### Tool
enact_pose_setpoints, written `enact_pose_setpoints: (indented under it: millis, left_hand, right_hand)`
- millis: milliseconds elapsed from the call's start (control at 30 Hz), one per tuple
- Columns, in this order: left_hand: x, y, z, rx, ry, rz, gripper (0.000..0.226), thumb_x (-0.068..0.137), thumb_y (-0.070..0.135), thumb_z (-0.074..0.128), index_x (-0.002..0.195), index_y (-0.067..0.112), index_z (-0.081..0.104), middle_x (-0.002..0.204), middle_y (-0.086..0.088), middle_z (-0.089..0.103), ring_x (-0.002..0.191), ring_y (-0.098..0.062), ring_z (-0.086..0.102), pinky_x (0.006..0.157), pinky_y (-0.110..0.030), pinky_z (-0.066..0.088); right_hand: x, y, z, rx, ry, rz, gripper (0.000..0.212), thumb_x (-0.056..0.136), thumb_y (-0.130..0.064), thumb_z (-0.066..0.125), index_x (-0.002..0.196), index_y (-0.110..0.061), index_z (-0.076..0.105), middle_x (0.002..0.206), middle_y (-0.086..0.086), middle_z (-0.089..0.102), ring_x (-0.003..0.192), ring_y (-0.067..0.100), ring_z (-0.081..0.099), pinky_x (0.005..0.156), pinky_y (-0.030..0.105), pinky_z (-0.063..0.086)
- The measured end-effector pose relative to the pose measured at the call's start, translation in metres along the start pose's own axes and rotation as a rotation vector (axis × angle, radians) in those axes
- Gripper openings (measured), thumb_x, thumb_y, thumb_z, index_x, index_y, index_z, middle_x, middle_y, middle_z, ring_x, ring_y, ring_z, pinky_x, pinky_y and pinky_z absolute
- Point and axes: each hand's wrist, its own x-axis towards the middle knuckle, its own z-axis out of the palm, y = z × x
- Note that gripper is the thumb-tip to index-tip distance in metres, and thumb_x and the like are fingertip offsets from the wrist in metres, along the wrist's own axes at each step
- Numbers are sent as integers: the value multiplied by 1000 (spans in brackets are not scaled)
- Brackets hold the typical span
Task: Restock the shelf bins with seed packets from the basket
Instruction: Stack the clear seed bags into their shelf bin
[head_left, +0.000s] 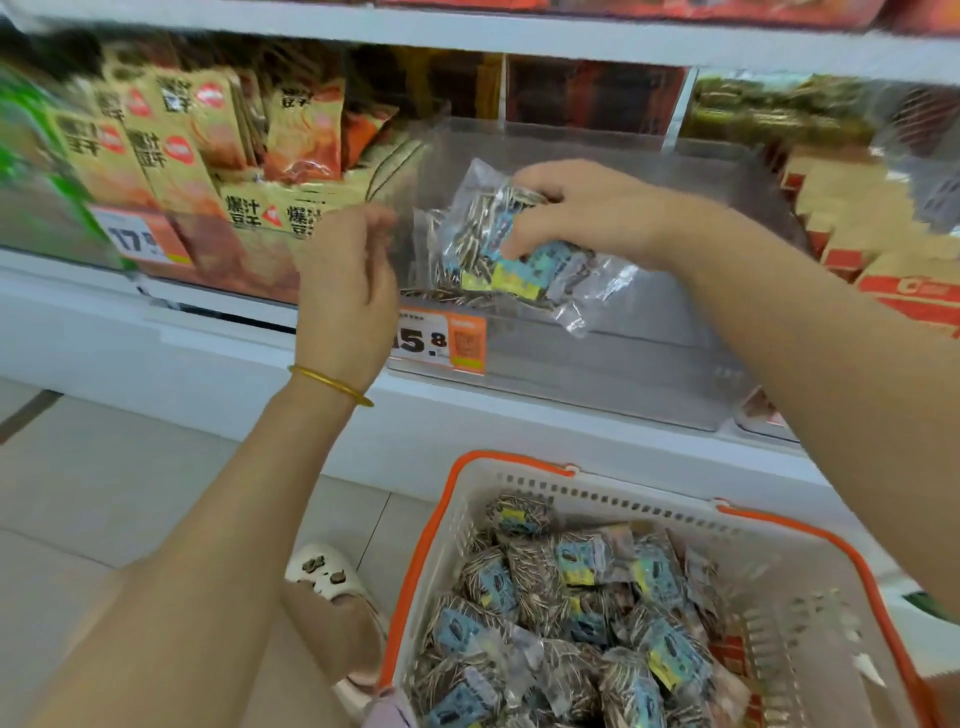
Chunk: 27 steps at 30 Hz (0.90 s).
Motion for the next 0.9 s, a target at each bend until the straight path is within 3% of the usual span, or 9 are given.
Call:
enact_pose_setpoints:
  millis: [133, 233, 300, 400, 467, 600, 700, 800, 900]
  left_hand:
    - [-6, -1, 6, 77, -35, 1, 33, 84, -4, 37, 112, -5, 54, 106, -18, 55, 101, -30, 52, 87, -27, 40]
    - [-8, -3, 7, 92, -50, -10, 38, 79, -8, 36, 113, -6, 53, 109, -21, 55, 105, -31, 51, 92, -36, 43]
    - [-9, -1, 7, 84, -54, -23, 41, 78, -9, 35, 114, -4, 53, 111, -19, 56, 105, -31, 53, 91, -35, 44]
    - [-9, 0, 8, 95, -89, -51, 43, 79, -7, 35, 118, 3, 52, 112, -14, 61, 102, -31, 56, 84, -39, 46]
    - [-10, -1, 10, 139, -137, -75, 40, 83, 2, 37, 120, 8, 49, 106, -11, 65, 94, -33, 57, 73, -41, 47]
    - [-11, -3, 12, 244, -266, 12, 51, 77, 30, 25, 115, 11, 53, 89, -12, 69, 82, -33, 56, 70, -42, 45]
    - [-12, 3, 9, 370, -268, 95, 47, 79, 31, 25, 95, 5, 62, 72, -18, 62, 62, -27, 45, 59, -34, 39]
    - [-10, 10, 11, 552, -291, 137, 46, 81, 32, 22, 76, 6, 59, 58, -15, 55, 58, -29, 43, 58, -31, 25]
    - [3, 20, 17, 618, -335, 125, 53, 79, 39, 17, 80, 9, 61, 64, -13, 60, 71, -32, 54, 61, -31, 24]
  right_hand:
    - [28, -4, 5, -7, -167, 60, 16, 76, -27, 67, 82, -18, 55, 88, 0, 57, 80, 16, 53, 72, 35, 39]
    - [37, -4, 7, 99, -305, 134, 28, 76, -23, 65, 101, -14, 57, 103, 8, 64, 88, 19, 61, 74, 33, 48]
    - [40, -3, 6, 79, -357, 150, 27, 77, -22, 65, 101, -14, 56, 105, 8, 64, 91, 20, 60, 75, 31, 49]
    - [42, -2, 4, 75, -390, 166, 44, 67, -27, 64, 109, -13, 57, 107, 9, 66, 90, 19, 63, 77, 31, 51]
    - [42, 1, 3, 150, -398, 185, 32, 76, -23, 65, 106, -15, 58, 98, 5, 70, 83, 17, 67, 70, 29, 55]
    - [37, 18, -7, 273, -268, 221, 13, 87, -13, 57, 99, -13, 60, 84, 1, 70, 73, 14, 67, 61, 24, 55]
    - [29, 32, -17, 357, -149, 284, 7, 87, -14, 58, 92, -12, 62, 74, 1, 69, 63, 13, 66, 57, 22, 54]
    - [27, 51, -29, 330, 48, 396, 23, 80, -17, 64, 99, -6, 62, 85, 10, 66, 69, 21, 63, 65, 29, 51]
    - [29, 64, -35, 42, 171, 493, 35, 70, -21, 69, 97, -1, 57, 84, 14, 58, 67, 25, 56, 59, 24, 45]
